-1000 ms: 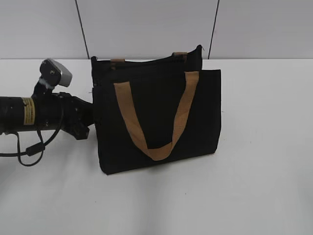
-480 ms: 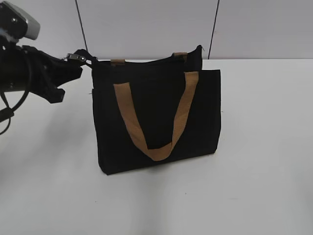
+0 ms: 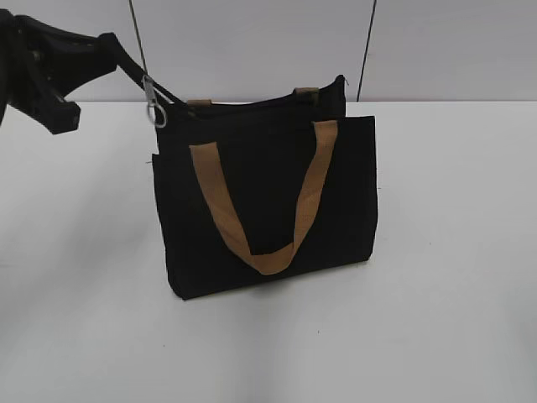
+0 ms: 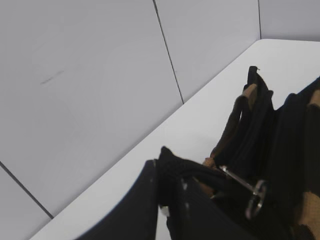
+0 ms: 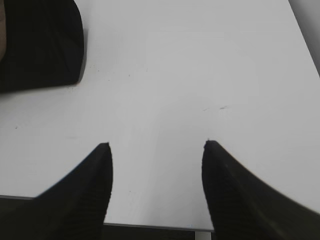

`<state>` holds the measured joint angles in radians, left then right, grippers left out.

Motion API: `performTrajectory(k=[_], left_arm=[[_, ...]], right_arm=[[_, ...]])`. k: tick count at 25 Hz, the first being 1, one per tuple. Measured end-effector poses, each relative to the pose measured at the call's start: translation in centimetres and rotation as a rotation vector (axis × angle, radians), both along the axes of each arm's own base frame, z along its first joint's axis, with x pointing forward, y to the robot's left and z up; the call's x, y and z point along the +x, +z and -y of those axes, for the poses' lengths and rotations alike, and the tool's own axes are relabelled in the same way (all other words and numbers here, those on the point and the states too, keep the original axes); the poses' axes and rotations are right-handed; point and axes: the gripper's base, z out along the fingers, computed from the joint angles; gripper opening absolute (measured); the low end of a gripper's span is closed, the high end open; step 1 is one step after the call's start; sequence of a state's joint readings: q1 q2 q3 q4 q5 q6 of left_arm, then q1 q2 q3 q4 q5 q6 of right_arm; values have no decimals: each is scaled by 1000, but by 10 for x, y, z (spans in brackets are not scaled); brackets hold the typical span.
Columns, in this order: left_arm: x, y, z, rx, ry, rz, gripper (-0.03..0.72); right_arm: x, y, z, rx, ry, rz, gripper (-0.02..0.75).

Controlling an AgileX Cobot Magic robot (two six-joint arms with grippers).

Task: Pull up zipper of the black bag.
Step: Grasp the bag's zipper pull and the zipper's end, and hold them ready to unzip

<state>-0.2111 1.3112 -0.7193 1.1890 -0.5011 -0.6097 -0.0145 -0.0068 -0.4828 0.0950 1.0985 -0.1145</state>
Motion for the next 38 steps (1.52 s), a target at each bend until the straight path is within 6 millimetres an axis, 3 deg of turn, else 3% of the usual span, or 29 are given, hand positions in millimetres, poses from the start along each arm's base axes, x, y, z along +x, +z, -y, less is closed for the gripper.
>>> performTrajectory(k=[8,31,34,38], left_arm=[[-12,16,1,-2,-19,64,25],[-13,17,1,-4,-27,69,25],[-13,17,1,-5,-28,69,25],[-13,17,1,-5,-28,69,25]], right_arm=[[0,0,0,0,0,0,445],[0,1,-1,7,4,4,445],[2,8,-3,9,32,37,445],[22,25,-10,11,120,95,445]])
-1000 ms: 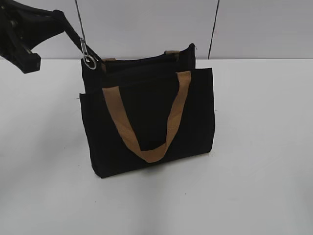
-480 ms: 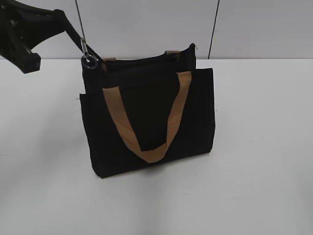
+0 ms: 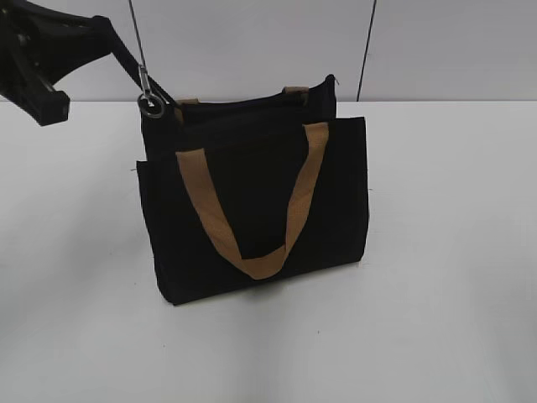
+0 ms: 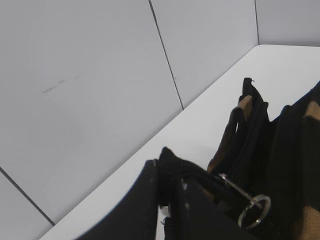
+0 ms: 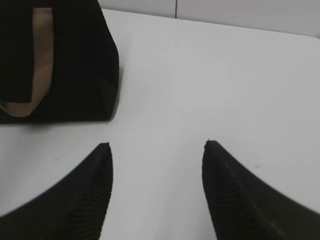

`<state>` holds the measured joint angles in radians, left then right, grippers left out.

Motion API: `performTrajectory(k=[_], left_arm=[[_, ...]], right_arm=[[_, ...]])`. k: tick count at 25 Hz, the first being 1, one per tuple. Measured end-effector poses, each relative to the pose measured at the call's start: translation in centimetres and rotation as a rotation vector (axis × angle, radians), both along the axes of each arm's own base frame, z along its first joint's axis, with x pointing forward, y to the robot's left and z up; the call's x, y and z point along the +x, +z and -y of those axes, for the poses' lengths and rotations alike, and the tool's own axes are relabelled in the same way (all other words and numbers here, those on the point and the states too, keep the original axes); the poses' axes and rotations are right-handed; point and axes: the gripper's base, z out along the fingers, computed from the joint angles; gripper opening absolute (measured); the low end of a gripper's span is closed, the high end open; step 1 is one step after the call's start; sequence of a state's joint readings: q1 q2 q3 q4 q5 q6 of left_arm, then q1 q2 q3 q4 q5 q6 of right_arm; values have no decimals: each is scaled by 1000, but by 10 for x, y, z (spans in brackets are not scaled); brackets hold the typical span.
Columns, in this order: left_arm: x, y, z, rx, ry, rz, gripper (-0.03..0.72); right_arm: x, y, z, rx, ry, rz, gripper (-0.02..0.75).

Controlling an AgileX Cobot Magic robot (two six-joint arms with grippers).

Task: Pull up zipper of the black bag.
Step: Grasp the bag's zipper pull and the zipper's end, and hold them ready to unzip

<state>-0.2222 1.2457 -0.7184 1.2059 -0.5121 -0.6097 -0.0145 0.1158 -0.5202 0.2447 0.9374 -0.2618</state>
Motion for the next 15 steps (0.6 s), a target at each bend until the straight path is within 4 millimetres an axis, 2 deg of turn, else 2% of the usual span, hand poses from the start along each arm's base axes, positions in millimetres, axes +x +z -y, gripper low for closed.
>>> performTrajectory(k=[2,6,11,15], left_arm=[[0,0,0,-1,-1,2,25],[0,0,0,-1,-1,2,25],[0,0,0,-1,-1,2,25],[0,1,0,-1,-2,2,25]], right_arm=[[21,6,-5,11,55,-2,445],[50,8,-11,-23,161,-22,445],[88,10,-23,28,299,-7,445],[122,26,-30,38,400,51,416]])
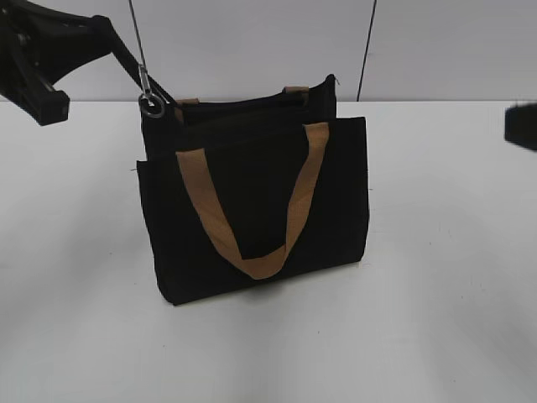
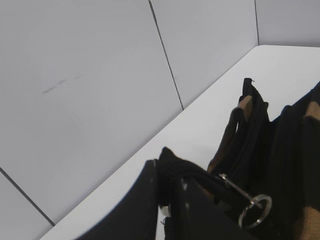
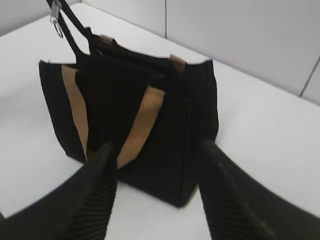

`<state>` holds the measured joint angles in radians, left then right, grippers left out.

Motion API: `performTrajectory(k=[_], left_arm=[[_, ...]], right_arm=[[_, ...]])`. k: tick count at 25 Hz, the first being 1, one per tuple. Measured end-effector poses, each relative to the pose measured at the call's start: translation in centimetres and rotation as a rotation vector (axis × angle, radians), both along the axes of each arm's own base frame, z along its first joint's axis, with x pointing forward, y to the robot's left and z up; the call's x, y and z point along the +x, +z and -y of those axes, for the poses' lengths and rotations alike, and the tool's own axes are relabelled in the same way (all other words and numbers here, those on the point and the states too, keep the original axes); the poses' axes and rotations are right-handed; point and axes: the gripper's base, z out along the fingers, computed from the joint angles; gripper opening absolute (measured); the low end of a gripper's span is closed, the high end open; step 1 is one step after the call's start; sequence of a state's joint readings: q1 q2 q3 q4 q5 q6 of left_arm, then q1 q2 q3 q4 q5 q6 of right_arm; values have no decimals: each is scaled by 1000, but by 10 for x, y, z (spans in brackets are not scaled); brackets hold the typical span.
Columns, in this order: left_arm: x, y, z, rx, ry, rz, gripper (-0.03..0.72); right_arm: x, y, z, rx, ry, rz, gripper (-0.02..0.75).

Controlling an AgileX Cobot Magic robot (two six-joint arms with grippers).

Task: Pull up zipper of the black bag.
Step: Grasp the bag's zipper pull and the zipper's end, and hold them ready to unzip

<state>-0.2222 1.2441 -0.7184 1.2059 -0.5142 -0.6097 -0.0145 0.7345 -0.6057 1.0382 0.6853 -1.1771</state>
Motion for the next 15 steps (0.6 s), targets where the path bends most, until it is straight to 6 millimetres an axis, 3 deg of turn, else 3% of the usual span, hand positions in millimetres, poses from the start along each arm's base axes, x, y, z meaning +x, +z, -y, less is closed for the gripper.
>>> performTrajectory(k=[4,8,15], left_arm=[[0,0,0,0,-1,0,25],[0,0,0,0,-1,0,25],[0,0,0,-2,-1,1,24]], right_arm=[[43,10,-6,18,89,6,393],[73,14,-19,61,202,6,391],[116,12,-80,0,353,32,391]])
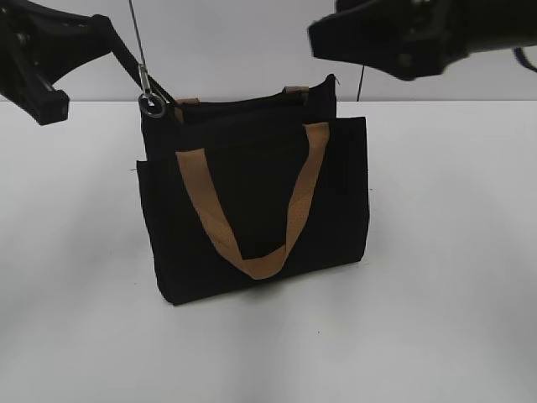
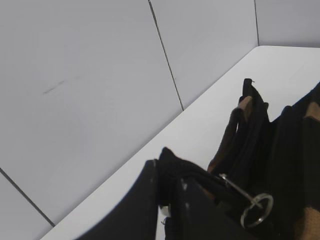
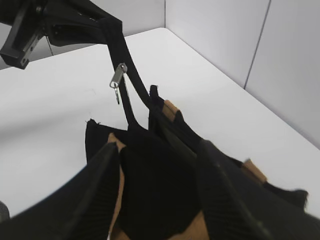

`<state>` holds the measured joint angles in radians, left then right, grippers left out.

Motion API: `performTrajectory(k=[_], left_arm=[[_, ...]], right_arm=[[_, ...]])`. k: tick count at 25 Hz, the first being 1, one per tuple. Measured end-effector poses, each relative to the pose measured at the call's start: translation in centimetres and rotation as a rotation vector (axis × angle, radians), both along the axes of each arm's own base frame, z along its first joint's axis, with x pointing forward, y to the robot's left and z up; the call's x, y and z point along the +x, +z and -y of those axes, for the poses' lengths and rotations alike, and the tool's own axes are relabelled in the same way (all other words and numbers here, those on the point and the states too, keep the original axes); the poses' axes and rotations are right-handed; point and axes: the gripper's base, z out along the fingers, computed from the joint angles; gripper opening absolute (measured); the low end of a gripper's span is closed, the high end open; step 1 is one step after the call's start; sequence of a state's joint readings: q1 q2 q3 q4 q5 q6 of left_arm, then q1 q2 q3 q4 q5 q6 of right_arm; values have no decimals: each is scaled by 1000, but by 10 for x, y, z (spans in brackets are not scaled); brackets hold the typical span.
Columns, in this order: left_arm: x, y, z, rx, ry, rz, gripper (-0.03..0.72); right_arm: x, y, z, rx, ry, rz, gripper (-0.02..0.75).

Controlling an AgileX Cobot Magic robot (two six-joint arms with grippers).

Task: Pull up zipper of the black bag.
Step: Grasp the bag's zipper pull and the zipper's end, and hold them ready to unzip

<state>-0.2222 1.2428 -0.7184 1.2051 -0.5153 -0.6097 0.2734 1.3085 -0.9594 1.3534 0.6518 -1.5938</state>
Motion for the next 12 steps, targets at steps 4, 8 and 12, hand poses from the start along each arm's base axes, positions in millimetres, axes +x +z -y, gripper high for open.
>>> performTrajectory(k=[4,8,12], left_arm=[[0,0,0,0,0,0,24],[0,0,0,0,0,0,24],[0,0,0,0,0,0,24]], right_arm=[[19,-8,-37,-28,63,-4,391],[30,-19,-69,-52,123,-11,391],[36,-34,-90,-91,155,-12,391]])
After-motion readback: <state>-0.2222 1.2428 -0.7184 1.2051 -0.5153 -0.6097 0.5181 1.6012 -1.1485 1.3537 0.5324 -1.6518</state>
